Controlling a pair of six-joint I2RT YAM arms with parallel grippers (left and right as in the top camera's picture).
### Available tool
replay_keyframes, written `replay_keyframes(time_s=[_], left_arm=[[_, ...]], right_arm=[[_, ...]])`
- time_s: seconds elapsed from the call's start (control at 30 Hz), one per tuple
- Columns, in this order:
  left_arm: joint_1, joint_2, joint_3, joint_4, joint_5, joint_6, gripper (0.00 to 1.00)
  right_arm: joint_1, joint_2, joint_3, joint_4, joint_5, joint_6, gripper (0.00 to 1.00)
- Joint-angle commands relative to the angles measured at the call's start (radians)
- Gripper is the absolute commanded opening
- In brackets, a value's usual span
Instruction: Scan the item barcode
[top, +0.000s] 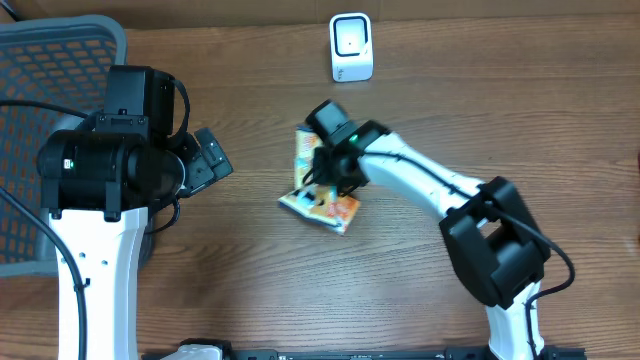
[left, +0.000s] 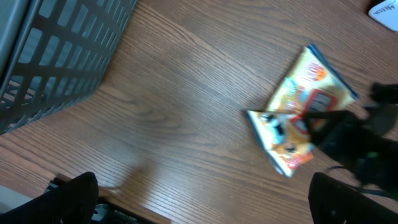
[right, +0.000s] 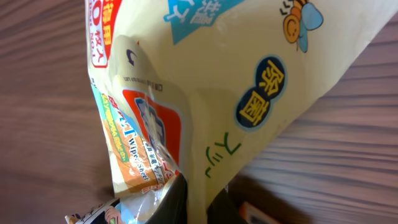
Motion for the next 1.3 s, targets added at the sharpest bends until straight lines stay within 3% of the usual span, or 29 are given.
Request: replay_keyframes(time_s=[0.0, 0.17, 0.43, 0.53, 0.93, 1.1, 1.27], left_arm=[[0.005, 0.002, -0.004, 0.001, -0.013, -0.021, 1.0], [0.005, 0.002, -0.004, 0.001, -0.013, -0.021, 0.99], [0.005, 0.002, -0.004, 0.001, -0.013, -0.021, 0.99], [0.005, 0.002, -0.004, 0.001, -0.013, -0.021, 1.0], [0.005, 0.002, -0.004, 0.001, -0.013, -0.021, 1.0], [0.005, 0.002, -0.004, 0.001, -0.013, -0.021, 0.99], [0.005, 0.002, -0.004, 0.001, -0.013, -0.021, 1.0]], right_arm=[[-0.103, -0.055, 0.043, -0.086, 0.061, 0.011, 0.05], [-0.229, -0.074, 0.045, -0.22, 0.081, 0.007, 0.05], [-0.417, -0.074, 0.039, -0.32, 0.107, -0.103, 0.34], [-0.457, -0.075, 0.043, -0.374, 0.104, -0.128, 0.35], [-0.494, -0.097, 0.351, -0.727, 0.105, -0.283, 0.32], [-0.493, -0.095, 0.348, -0.634, 0.103, -0.282, 0.1], [-0.494, -0.095, 0.203, -0.504, 0.067, -0.278, 0.04]])
